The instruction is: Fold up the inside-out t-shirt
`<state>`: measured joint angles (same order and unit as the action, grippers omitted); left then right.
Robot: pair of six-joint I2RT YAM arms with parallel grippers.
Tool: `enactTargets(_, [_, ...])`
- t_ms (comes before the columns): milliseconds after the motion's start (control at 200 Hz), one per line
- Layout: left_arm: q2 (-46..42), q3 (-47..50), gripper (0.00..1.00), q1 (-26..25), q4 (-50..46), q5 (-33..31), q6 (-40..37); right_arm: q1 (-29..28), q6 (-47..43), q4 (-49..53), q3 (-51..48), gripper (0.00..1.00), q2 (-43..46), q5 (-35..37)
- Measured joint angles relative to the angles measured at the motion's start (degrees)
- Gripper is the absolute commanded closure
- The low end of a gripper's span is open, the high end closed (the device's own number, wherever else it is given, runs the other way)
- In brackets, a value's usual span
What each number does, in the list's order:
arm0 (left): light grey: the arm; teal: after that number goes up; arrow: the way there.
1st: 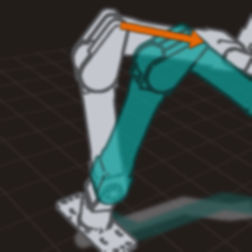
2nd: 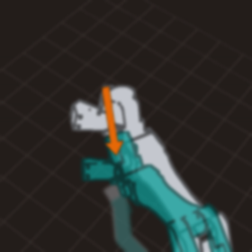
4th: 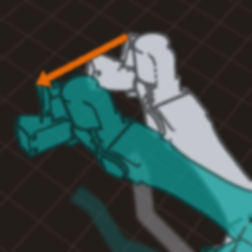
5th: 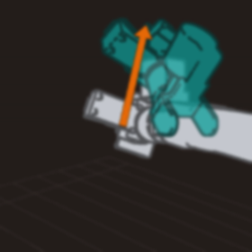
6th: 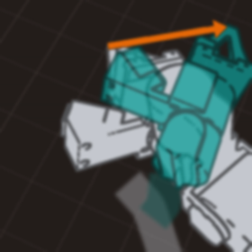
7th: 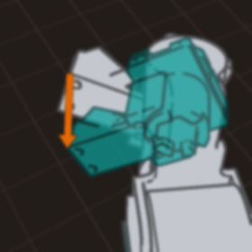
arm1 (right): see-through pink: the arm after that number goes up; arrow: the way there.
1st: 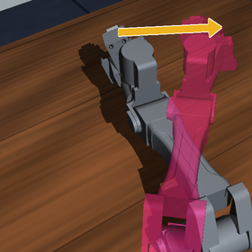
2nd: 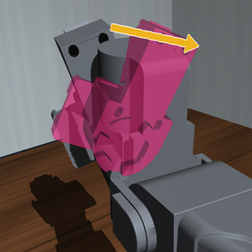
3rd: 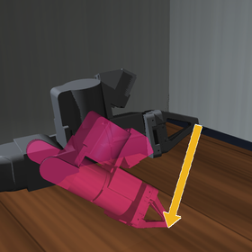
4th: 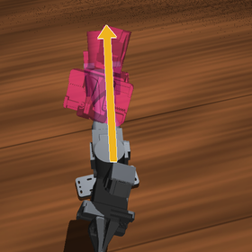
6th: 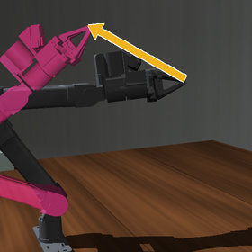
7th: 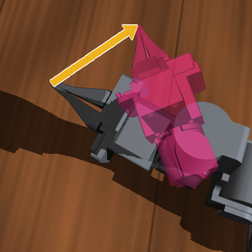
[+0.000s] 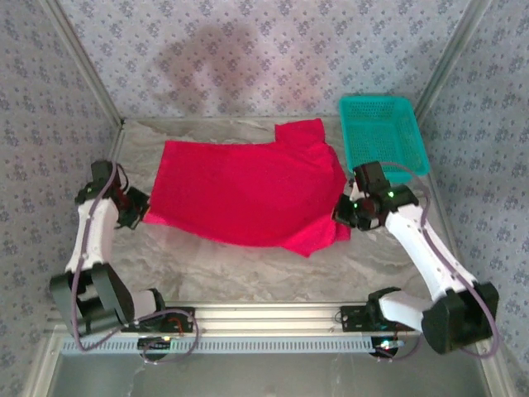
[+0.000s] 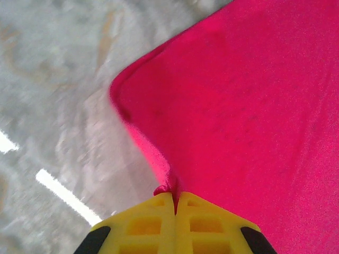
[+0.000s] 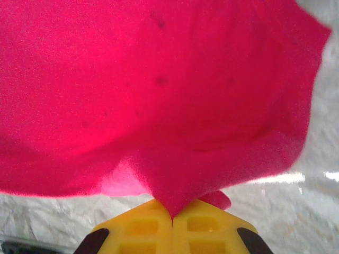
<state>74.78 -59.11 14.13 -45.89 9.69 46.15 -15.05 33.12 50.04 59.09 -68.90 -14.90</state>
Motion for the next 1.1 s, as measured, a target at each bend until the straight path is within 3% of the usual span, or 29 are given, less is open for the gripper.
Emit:
enactTargets(385, [27.1, -19.71, 1.0, -3.06, 2.91, -1.57, -1.01, 2.56, -4.26, -4.55, 18.86, 1.0, -22.01, -1.62])
enactTargets(840, [45.38, -38.88, 1.0, -4.02, -1.6, -1.79, -3.06, 5.03, -4.28, -4.83, 36.61, 0.99, -43.93, -2.38])
enactTargets(880, [47.87, -41.35, 0.96, -4.02, -2.47, -1.77, -3.26, 5.51, -4.26, -4.55, 39.23, 0.93, -46.71, -2.64])
enactTargets(939, [51.32, -44.96, 0.78, -4.02, -3.74, -1.7, -3.74, 6.21, -3.98, -3.91, 43.76, 0.64, -50.99, -2.84])
enactTargets(1004, [55.25, -49.48, 0.57, -4.02, -5.68, -1.53, -4.44, 6.84, -4.31, -1.97, 50.36, 0.45, -56.43, -3.15])
enactTargets(1039, [57.42, -52.5, 0.51, -4.02, -7.08, -1.57, -4.98, 7.02, -4.81, -0.83, 53.7, 0.38, -58.99, -2.97])
enactTargets(1099, [60.04, -56.96, 0.49, -4.15, -9.53, -1.86, -5.77, 7.15, -5.99, 0.42, 56.83, 0.34, -61.46, -2.67])
